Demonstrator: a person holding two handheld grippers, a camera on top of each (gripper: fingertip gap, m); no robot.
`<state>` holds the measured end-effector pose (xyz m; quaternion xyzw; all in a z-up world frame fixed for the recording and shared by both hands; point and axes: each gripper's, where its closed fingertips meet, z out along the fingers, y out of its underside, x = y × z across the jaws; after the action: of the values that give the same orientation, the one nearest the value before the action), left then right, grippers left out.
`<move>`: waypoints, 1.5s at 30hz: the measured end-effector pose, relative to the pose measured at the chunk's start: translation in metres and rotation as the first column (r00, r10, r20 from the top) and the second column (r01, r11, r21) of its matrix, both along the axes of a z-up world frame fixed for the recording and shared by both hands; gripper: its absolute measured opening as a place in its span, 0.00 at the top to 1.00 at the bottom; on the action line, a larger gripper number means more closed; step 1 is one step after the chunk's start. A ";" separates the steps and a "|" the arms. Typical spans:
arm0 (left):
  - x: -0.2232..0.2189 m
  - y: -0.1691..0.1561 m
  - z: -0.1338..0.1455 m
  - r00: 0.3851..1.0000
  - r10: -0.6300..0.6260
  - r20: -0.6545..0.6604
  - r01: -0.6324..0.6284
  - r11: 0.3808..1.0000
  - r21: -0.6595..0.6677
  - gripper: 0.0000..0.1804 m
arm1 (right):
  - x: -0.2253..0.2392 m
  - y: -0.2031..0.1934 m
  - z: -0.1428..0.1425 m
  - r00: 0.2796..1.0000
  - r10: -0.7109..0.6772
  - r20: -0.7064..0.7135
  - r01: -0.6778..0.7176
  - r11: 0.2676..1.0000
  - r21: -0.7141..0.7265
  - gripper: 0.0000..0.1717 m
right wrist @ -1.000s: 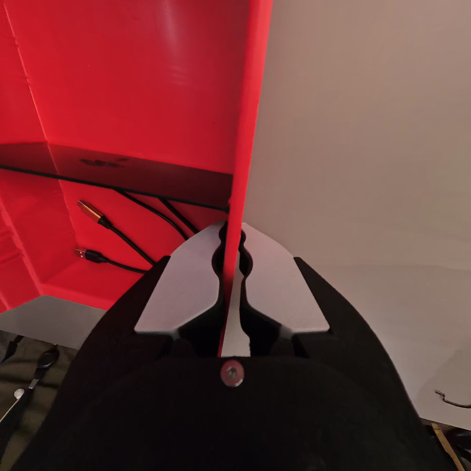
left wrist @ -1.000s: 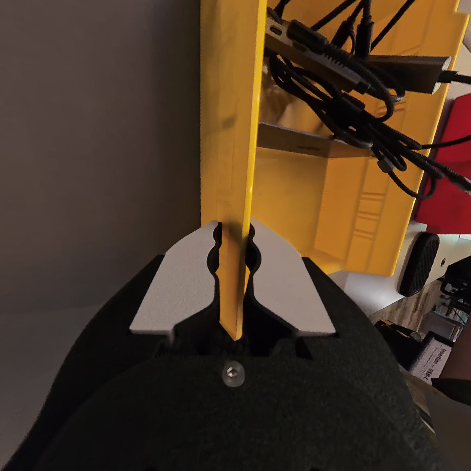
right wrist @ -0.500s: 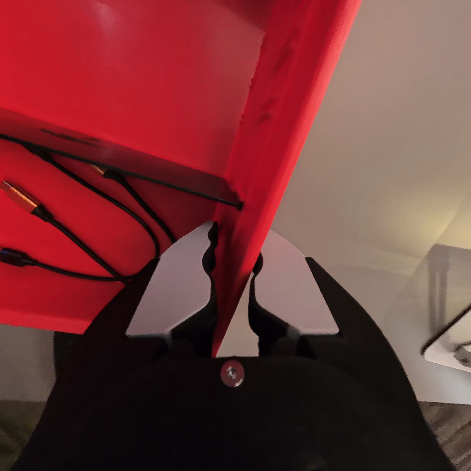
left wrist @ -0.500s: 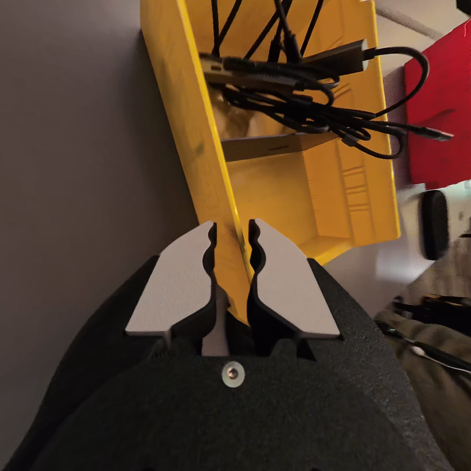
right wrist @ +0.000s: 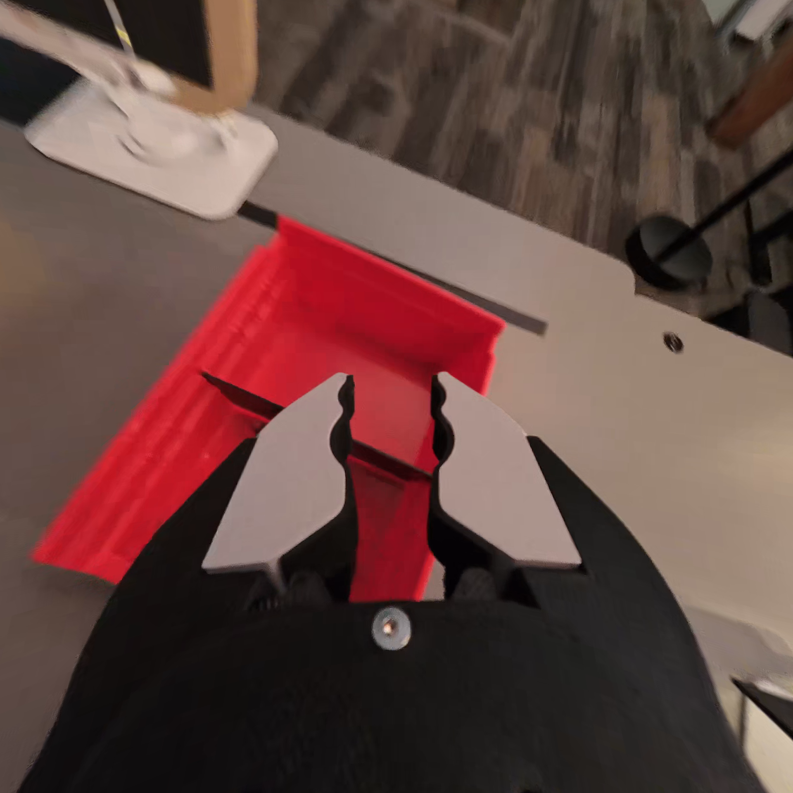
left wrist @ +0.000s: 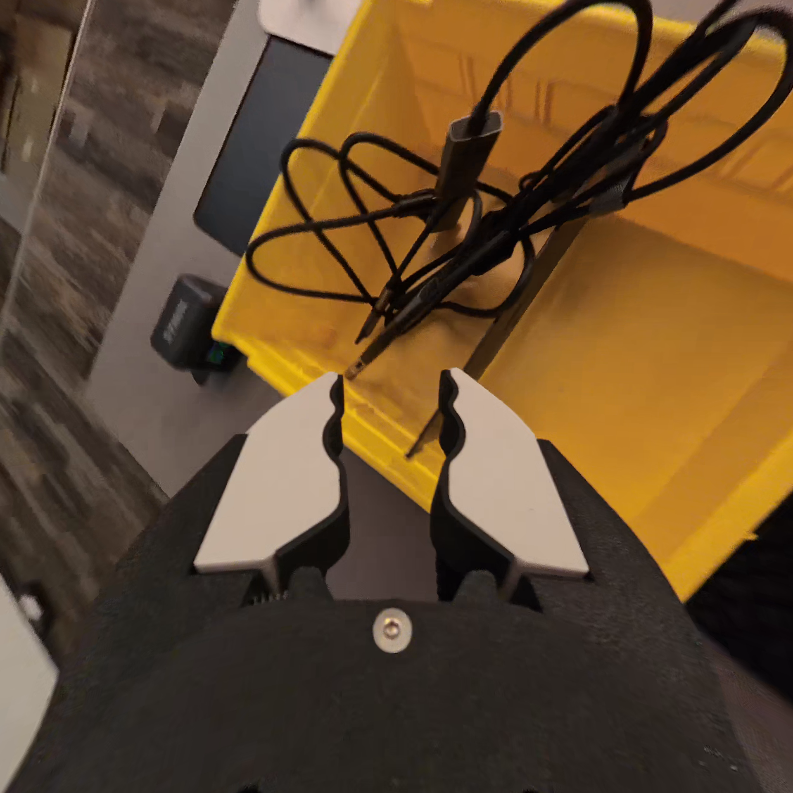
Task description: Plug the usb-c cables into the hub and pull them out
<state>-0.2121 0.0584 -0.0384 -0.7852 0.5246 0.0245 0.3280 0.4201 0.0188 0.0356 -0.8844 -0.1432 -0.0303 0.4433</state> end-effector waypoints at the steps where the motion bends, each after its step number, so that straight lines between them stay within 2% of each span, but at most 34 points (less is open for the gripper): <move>1: 0.005 0.007 -0.004 0.997 -0.045 -0.058 0.045 0.999 0.006 0.77 | -0.012 0.001 0.012 0.999 0.024 -0.032 -0.023 0.999 0.035 0.80; 3: 0.014 0.018 -0.014 0.983 -0.119 -0.136 0.120 0.993 -0.006 0.78 | -0.037 0.002 0.031 0.994 0.081 -0.071 -0.075 0.993 0.091 0.80; 5: 0.024 0.023 -0.025 0.972 -0.173 -0.157 0.166 0.984 -0.060 0.77 | -0.059 0.000 0.045 0.987 0.134 -0.083 -0.123 0.984 0.129 0.80; 7: 0.029 0.022 -0.036 0.958 -0.225 -0.177 0.205 0.971 -0.122 0.78 | -0.079 -0.001 0.054 0.980 0.179 -0.085 -0.164 0.973 0.159 0.80; 9: 0.026 0.028 -0.045 0.943 -0.239 -0.234 0.213 0.968 -0.129 0.78 | -0.098 -0.002 0.057 0.969 0.230 -0.090 -0.212 0.962 0.173 0.80; 10: 0.026 0.029 -0.049 0.939 -0.246 -0.239 0.218 0.966 -0.138 0.82 | -0.107 -0.002 0.058 0.963 0.254 -0.093 -0.235 0.956 0.173 0.80; 11: 0.027 0.026 -0.053 0.936 -0.267 -0.230 0.232 0.958 -0.166 0.91 | -0.116 -0.002 0.058 0.957 0.275 -0.095 -0.257 0.951 0.172 0.80; 14: 0.027 0.023 -0.055 0.928 -0.288 -0.236 0.251 0.952 -0.175 0.95 | -0.143 0.000 0.059 0.933 0.345 -0.103 -0.322 0.927 0.192 0.80; 17: 0.027 0.023 -0.036 0.932 -0.275 -0.235 0.252 0.960 -0.124 0.95 | -0.177 0.003 0.065 0.890 0.438 -0.130 -0.401 0.885 0.237 0.80; 20: 0.030 0.022 -0.001 0.929 -0.256 -0.266 0.252 0.966 -0.050 0.95 | -0.221 0.002 0.076 0.808 0.568 -0.154 -0.512 0.808 0.293 0.80; 25: 0.050 0.009 0.070 0.897 -0.238 -0.373 0.278 0.959 0.055 0.95 | -0.309 -0.026 0.088 0.573 0.815 -0.089 -0.730 0.557 0.397 0.78; 30: 0.082 -0.006 0.123 0.858 -0.218 -0.465 0.307 0.944 0.124 0.95 | -0.373 -0.049 0.075 0.422 0.906 -0.025 -0.813 0.391 0.431 0.75; 34: 0.109 -0.021 0.147 0.842 -0.217 -0.495 0.329 0.932 0.152 0.95 | -0.402 -0.048 0.077 0.391 0.920 -0.029 -0.773 0.346 0.532 0.73; 38: 0.144 -0.041 0.161 0.836 -0.263 -0.481 0.382 0.909 0.168 0.95 | -0.422 -0.036 0.097 0.408 0.912 0.024 -0.732 0.312 0.606 0.71; 41: 0.171 -0.057 0.163 0.830 -0.312 -0.462 0.424 0.892 0.160 0.95 | -0.433 -0.032 0.104 0.416 0.901 0.122 -0.763 0.273 0.586 0.71; 43: 0.188 -0.066 0.163 0.824 -0.347 -0.447 0.453 0.878 0.155 0.95 | -0.436 -0.030 0.099 0.416 0.894 0.166 -0.800 0.274 0.534 0.73; 45: 0.204 -0.075 0.161 0.822 -0.383 -0.422 0.480 0.864 0.151 0.95 | -0.431 -0.025 0.088 0.441 0.873 0.206 -0.828 0.308 0.468 0.83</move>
<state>-0.0080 -0.0161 0.1230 -0.5770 0.7354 0.1660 0.3141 -0.0108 -0.0063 0.1234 -0.5241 -0.5544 0.2098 0.6115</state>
